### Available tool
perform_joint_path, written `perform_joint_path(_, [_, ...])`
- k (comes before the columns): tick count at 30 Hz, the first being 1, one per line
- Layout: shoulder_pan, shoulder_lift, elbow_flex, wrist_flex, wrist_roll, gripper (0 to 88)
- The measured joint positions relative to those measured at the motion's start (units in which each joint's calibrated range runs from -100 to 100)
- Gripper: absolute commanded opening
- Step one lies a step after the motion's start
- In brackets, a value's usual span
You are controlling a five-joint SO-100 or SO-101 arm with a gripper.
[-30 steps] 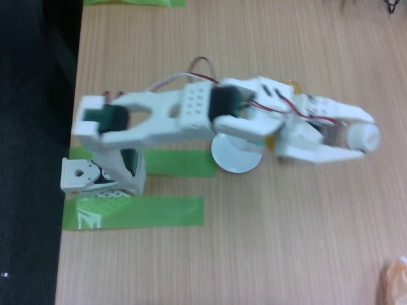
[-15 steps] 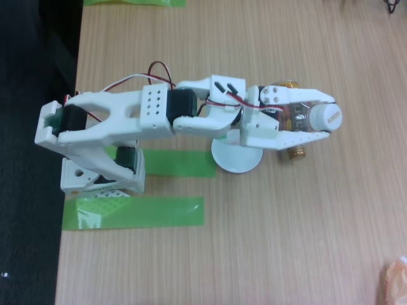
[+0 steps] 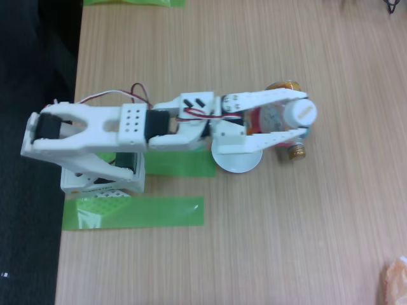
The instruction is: Pick up the plastic bottle and stand it up on the white place
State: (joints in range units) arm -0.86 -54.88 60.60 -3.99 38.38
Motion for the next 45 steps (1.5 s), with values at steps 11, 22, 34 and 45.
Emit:
perform_joint_path(11, [0.0,-14.9,12.7,-1.4,0.0,12.3])
perform_joint_path(22, [-5.0,-25.1,22.6,-1.4,4.9,12.4])
perform_joint_path(34, [-13.1,-30.5,25.3,-1.4,10.5,12.4])
perform_joint_path(45, [-12.9,-30.5,26.8,-5.0,11.4,12.4])
